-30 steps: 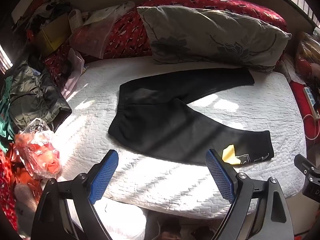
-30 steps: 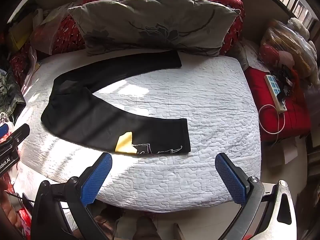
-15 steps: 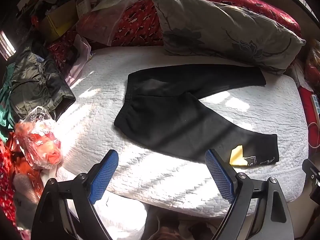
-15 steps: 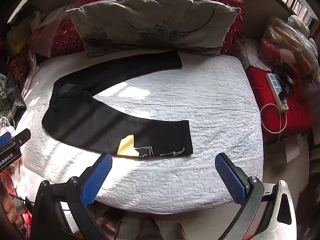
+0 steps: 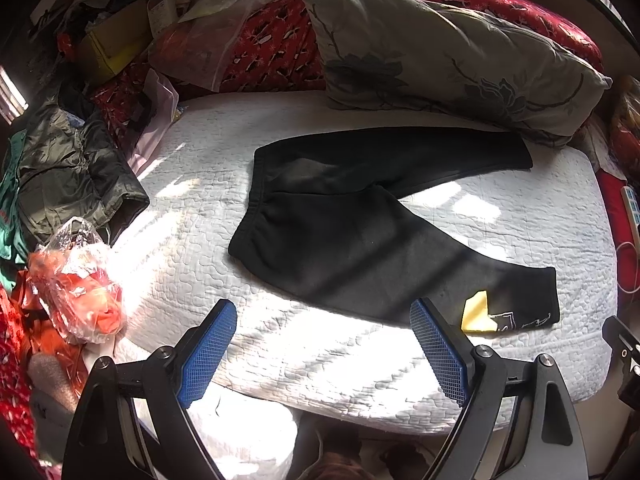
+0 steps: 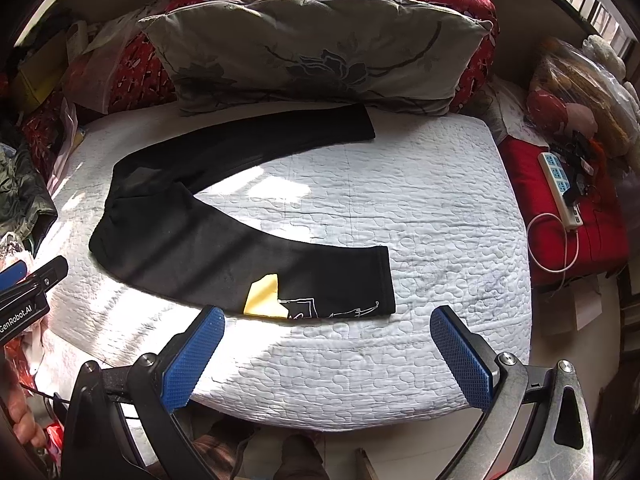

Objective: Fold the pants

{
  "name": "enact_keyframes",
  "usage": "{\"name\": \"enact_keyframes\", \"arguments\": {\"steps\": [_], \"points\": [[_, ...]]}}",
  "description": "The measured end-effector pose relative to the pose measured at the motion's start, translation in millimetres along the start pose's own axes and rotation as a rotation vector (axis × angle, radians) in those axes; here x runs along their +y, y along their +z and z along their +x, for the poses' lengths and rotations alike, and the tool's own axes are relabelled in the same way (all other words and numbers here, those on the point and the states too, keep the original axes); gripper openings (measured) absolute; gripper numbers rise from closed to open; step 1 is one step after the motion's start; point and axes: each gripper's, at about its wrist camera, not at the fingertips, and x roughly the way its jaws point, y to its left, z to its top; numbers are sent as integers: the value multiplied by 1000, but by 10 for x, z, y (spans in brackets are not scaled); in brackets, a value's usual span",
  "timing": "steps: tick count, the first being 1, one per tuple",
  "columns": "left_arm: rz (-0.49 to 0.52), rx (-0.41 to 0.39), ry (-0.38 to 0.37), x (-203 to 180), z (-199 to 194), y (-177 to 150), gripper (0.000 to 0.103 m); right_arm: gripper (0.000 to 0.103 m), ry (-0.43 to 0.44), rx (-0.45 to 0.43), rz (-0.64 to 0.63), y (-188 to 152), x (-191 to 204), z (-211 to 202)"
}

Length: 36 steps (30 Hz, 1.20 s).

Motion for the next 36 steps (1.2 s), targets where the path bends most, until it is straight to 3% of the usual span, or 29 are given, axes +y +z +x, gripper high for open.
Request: {"name": "enact_keyframes", "arguments": {"steps": [36], "points": [[38, 29, -34, 232, 242, 332, 90, 103, -23, 22, 0, 141, 372, 48]]}}
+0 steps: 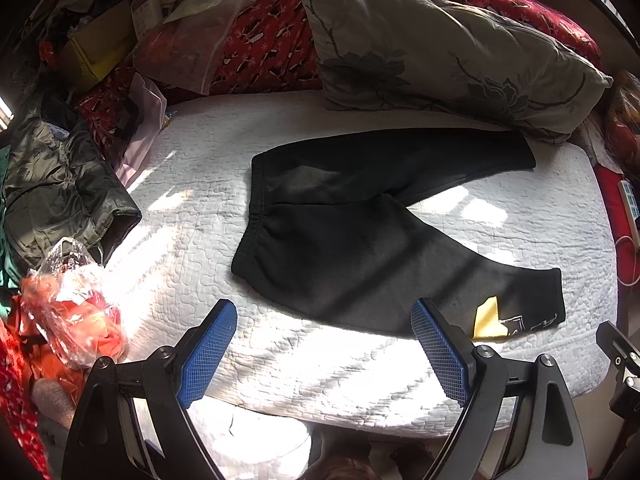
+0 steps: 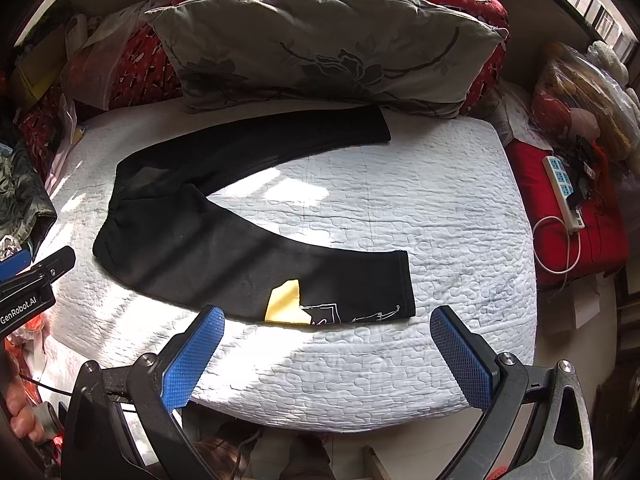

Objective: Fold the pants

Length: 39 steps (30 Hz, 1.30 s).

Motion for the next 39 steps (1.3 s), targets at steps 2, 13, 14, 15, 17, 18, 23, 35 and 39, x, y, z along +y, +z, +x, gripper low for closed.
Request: {"name": "enact_keyframes", "arguments": {"steps": [2, 13, 14, 15, 17, 18, 23, 35, 39], "points": [[3, 4, -3, 29, 29, 30, 90, 103, -3, 3, 2, 13, 30, 10], [25, 12, -22, 143, 185, 149, 90, 103, -19, 14, 10, 69, 194, 50], [26, 12, -23, 148, 193, 153, 90, 103, -20, 15, 10, 71, 200, 51], [27, 12, -25, 154, 197, 157, 90, 103, -22, 15, 11, 70, 200, 51], [28, 11, -28, 159, 204, 159, 90, 103, -24, 15, 15, 74, 201, 47], [29, 11, -29, 162, 205, 158, 90, 103, -26, 14, 18, 66, 197, 47], [41, 5, -31, 140, 196, 132, 90, 103, -32, 17, 29, 46, 178, 37], [65, 17, -36, 71, 202, 77, 90, 103, -39, 12, 57, -15, 108, 2], [77, 22, -36, 7, 194, 54, 90, 103, -39, 12, 69, -59, 62, -5]]}}
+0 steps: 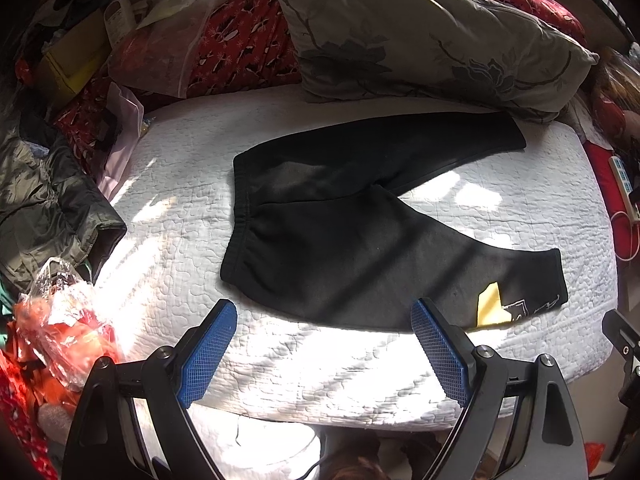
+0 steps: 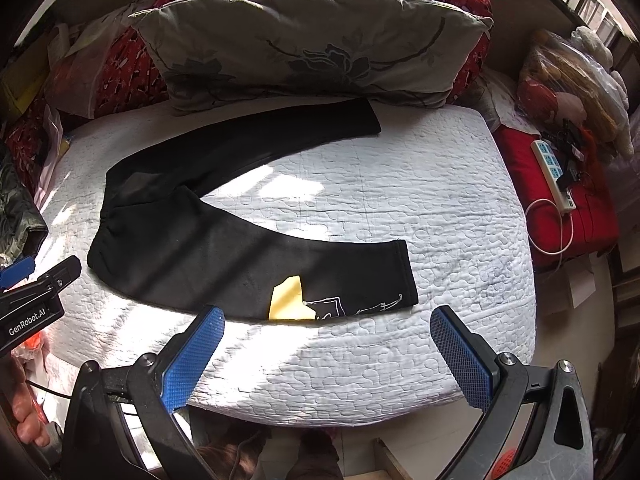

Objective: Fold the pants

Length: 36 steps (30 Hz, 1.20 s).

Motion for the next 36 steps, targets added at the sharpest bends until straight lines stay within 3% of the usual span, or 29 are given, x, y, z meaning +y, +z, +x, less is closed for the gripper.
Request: {"name": "enact_keyframes", "arguments": {"steps": [16, 19, 21, 27, 32, 36], "points": [[31, 33, -5, -100, 81, -16, 90, 103, -7, 31, 14, -28, -78, 98], [40, 78, 17, -72, 239, 45, 90, 103, -2, 44, 14, 44, -55, 147], [53, 150, 38, -49, 428, 154, 90, 103, 22, 48, 41, 142, -97, 181], [-42, 345, 82, 272, 1022, 671, 90, 103, 92, 59, 107, 732, -468, 495], [-128, 498, 9, 591, 1629, 1206, 90, 103, 102, 24, 65, 1599, -827, 1112], [-341, 532, -107, 1015, 2032, 1574, 89, 102, 111, 4, 35, 2232, -985, 1776]]}}
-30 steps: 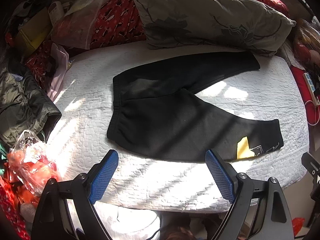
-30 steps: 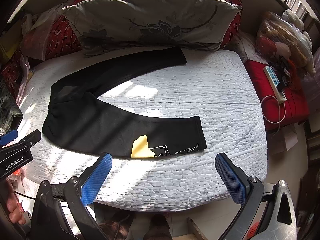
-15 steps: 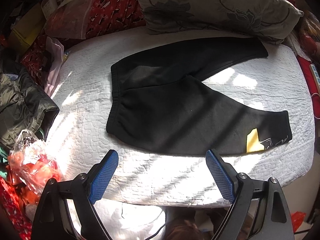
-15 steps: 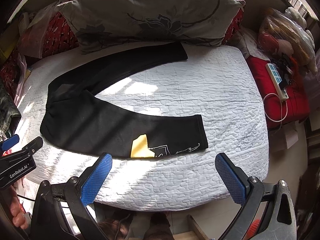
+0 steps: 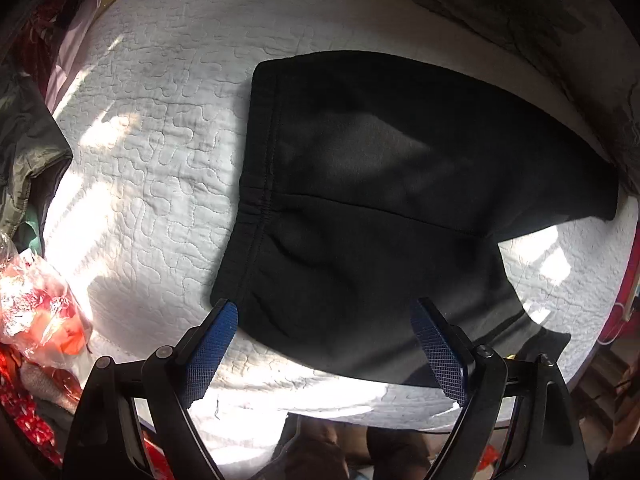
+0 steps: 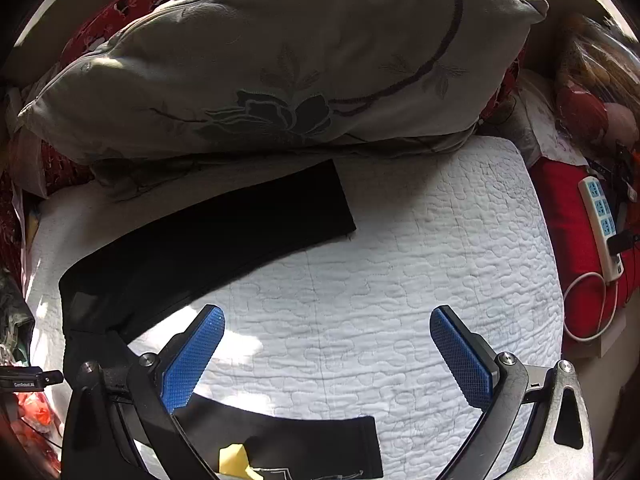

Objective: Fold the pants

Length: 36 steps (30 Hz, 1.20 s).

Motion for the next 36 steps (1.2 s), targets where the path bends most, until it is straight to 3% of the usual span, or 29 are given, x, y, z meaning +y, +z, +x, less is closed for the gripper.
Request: {"name": "enact_keyframes", "arguments": {"steps": [2, 6, 11, 16, 20, 26, 29, 32, 34, 36], "points": [[-74, 0, -64, 153, 39, 252, 89, 102, 8, 8, -6, 231, -40, 314], [-170, 3, -118, 433, 178, 598, 89, 102, 11, 3, -42, 484, -13, 755], [-318, 52, -270, 710, 451, 893, 89, 102, -1, -13, -141, 607, 118, 1067], [-424, 88, -351, 853, 771, 1088, 89, 102, -6, -15, -198, 648, 188, 1272], [-414, 84, -325, 835, 910, 1232, 90, 102, 11, -2, -211, 639, 259, 1392], [-285, 102, -269, 663, 1029, 1223, 94, 102, 9, 3, -243, 690, 353, 1517], [-318, 118, -295, 771, 1108, 1210, 93, 98, 25, 17, -232, 697, 410, 1536], [-335, 44, -312, 968, 934, 1295, 90, 93, 27, 29, -234, 706, 456, 1565], [-285, -8, -260, 1027, 899, 1307, 96, 93, 33, 22, -237, 702, 526, 1572], [-245, 1, -205, 1044, 993, 1362, 97, 93, 32, 20, -235, 739, 544, 1594]]}}
